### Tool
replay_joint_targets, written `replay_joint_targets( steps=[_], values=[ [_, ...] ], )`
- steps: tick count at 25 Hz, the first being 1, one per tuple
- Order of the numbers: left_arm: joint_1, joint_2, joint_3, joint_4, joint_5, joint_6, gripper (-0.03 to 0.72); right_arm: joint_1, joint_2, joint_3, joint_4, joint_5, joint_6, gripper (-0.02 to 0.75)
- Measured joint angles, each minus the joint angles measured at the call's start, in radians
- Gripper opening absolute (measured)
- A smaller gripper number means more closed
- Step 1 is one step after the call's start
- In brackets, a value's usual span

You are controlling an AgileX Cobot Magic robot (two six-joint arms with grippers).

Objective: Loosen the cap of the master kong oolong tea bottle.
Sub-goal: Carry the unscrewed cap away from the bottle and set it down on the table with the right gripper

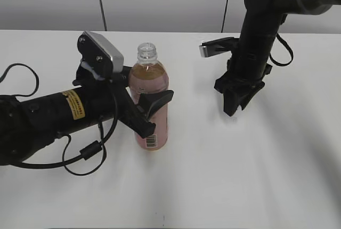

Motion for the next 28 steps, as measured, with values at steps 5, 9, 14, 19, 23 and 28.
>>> replay_joint_targets(
  steps=[5, 9, 14, 19, 23, 28],
  values=[
    [0.0, 0.004, 0.0, -0.001, -0.01, 0.002, 0.455, 0.0, 0.003, 0.015, 0.0, 0.001, 0.037, 0.28],
    [0.0, 0.004, 0.0, -0.001, -0.01, 0.002, 0.455, 0.0, 0.003, 0.015, 0.003, 0.001, 0.05, 0.435],
    [0.0, 0.004, 0.031, 0.0, -0.055, 0.009, 0.455, 0.0, 0.003, 0.015, 0.004, 0.001, 0.058, 0.482],
    [0.0, 0.005, 0.071, 0.0, -0.096, 0.006, 0.487, 0.0, 0.003, 0.015, 0.018, 0.001, 0.062, 0.484],
    [0.0, 0.015, 0.086, -0.001, -0.075, 0.002, 0.559, 0.0, 0.003, 0.015, 0.04, 0.001, 0.065, 0.485],
    [0.0, 0.015, 0.088, -0.007, -0.075, 0.002, 0.58, 0.0, 0.003, 0.015, 0.045, 0.001, 0.075, 0.487]
  ],
)
